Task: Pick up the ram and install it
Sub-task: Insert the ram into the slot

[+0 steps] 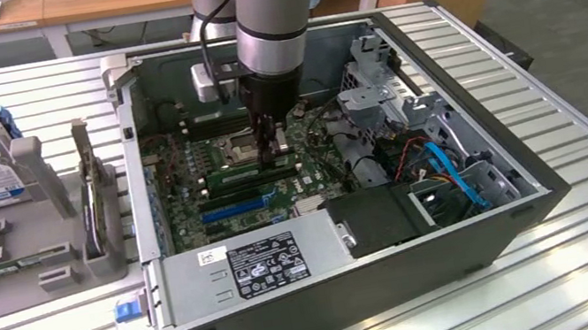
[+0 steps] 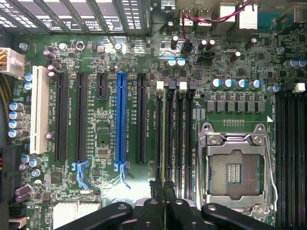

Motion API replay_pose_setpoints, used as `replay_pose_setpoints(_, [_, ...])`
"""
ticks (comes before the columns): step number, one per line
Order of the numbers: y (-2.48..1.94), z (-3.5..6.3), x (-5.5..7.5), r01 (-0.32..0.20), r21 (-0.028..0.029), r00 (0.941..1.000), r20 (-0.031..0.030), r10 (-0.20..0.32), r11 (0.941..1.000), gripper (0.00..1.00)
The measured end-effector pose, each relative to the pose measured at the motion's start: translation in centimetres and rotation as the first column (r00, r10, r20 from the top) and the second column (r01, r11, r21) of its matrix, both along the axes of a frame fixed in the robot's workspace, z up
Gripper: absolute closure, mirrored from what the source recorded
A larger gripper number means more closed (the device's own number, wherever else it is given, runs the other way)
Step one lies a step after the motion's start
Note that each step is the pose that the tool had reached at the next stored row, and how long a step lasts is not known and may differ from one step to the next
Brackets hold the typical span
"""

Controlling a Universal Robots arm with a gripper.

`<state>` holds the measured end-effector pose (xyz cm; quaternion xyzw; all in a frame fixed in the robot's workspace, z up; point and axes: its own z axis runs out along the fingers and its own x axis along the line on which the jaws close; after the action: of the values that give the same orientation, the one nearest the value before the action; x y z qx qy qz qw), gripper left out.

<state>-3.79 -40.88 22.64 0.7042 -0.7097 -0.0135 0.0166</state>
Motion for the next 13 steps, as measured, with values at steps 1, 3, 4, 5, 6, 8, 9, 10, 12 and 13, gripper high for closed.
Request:
replay_pose_setpoints(1, [0.00,0.00,0.00,0.000,0.0000,1.0000,0.0000,0.000,1.0000,0.88])
replay_pose_setpoints(3, [0.00,0.00,0.00,0.000,0.0000,1.0000,0.0000,0.000,1.0000,0.88])
replay_pose_setpoints(4, [0.00,0.00,0.00,0.000,0.0001,1.0000,0.0001,0.000,1.0000,0.88])
replay_pose_setpoints(5, [-0.02,-0.01,0.00,0.000,0.0002,1.0000,0.0001,0.000,1.0000,0.88])
replay_pose_setpoints(6, [-0.04,-0.01,0.00,0.000,0.0002,1.0000,0.0001,0.000,1.0000,0.88])
replay_pose_setpoints(8, [-0.10,0.00,0.00,0.000,0.0001,1.0000,0.0001,0.000,1.0000,0.88])
replay_pose_setpoints(9, [-0.12,-0.01,0.00,0.000,0.0001,1.0000,0.0001,0.000,1.0000,0.88])
replay_pose_setpoints(10, [-0.14,0.00,0.00,0.000,0.0000,1.0000,0.0000,0.000,1.0000,0.88])
replay_pose_setpoints(12, [-0.18,-0.01,0.00,0.000,0.0001,1.0000,0.0001,0.000,1.0000,0.88])
replay_pose_setpoints(13, [-0.18,-0.01,0.00,0.000,0.0001,1.0000,0.0001,0.000,1.0000,0.88])
